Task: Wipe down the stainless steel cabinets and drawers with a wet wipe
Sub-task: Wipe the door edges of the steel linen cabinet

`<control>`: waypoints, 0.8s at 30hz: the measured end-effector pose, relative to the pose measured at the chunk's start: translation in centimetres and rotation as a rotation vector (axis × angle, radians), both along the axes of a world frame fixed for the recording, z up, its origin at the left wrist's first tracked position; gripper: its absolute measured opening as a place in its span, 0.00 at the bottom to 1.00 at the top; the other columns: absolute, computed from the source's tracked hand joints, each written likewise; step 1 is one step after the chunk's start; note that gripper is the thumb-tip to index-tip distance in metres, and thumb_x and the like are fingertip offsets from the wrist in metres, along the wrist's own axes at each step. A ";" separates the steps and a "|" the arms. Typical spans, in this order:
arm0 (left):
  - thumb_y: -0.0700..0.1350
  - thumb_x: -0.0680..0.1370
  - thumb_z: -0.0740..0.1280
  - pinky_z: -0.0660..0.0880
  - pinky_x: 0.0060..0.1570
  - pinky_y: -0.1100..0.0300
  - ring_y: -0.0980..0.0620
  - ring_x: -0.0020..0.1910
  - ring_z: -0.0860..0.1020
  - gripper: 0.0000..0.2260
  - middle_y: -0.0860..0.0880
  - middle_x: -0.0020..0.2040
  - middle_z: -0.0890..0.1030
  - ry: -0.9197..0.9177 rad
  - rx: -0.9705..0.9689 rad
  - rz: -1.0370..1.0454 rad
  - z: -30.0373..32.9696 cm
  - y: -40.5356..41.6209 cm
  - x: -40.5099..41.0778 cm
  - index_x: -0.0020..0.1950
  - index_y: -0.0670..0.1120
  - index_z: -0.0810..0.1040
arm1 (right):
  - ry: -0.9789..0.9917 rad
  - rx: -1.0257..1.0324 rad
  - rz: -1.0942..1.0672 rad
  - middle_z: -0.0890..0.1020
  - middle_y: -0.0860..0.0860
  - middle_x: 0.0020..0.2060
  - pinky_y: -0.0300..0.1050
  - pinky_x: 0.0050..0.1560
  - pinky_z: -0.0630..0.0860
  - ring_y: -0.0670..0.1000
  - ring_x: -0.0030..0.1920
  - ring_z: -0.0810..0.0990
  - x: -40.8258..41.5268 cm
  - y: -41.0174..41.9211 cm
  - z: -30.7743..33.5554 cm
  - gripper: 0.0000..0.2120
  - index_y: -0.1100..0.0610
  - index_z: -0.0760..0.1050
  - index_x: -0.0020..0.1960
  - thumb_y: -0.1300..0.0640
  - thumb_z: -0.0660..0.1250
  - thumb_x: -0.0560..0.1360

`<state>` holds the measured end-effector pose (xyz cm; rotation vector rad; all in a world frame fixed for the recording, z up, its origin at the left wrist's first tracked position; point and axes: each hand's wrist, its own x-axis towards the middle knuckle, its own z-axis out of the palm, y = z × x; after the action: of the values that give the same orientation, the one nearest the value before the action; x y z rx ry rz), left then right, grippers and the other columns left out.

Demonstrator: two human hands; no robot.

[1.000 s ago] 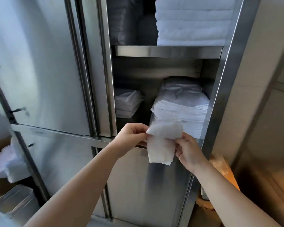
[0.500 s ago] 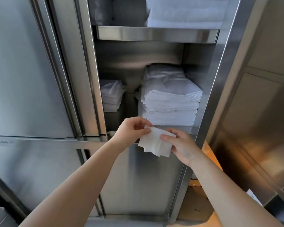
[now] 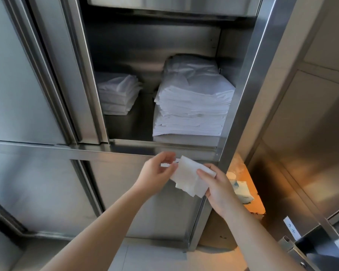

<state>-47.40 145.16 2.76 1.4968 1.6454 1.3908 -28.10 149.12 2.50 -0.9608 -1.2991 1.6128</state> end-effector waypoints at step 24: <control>0.52 0.80 0.60 0.62 0.72 0.42 0.43 0.74 0.66 0.23 0.44 0.72 0.72 0.845 0.847 0.117 -26.5 10.9 0.7 0.72 0.43 0.73 | 0.305 0.208 -0.430 0.85 0.52 0.39 0.48 0.43 0.80 0.52 0.42 0.84 -2.2 5.0 -25.2 0.04 0.54 0.79 0.48 0.61 0.67 0.78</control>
<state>-46.73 156.08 -23.74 2.8045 1.6504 1.7692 -30.34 154.08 -22.69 -0.7664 -0.9508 1.2093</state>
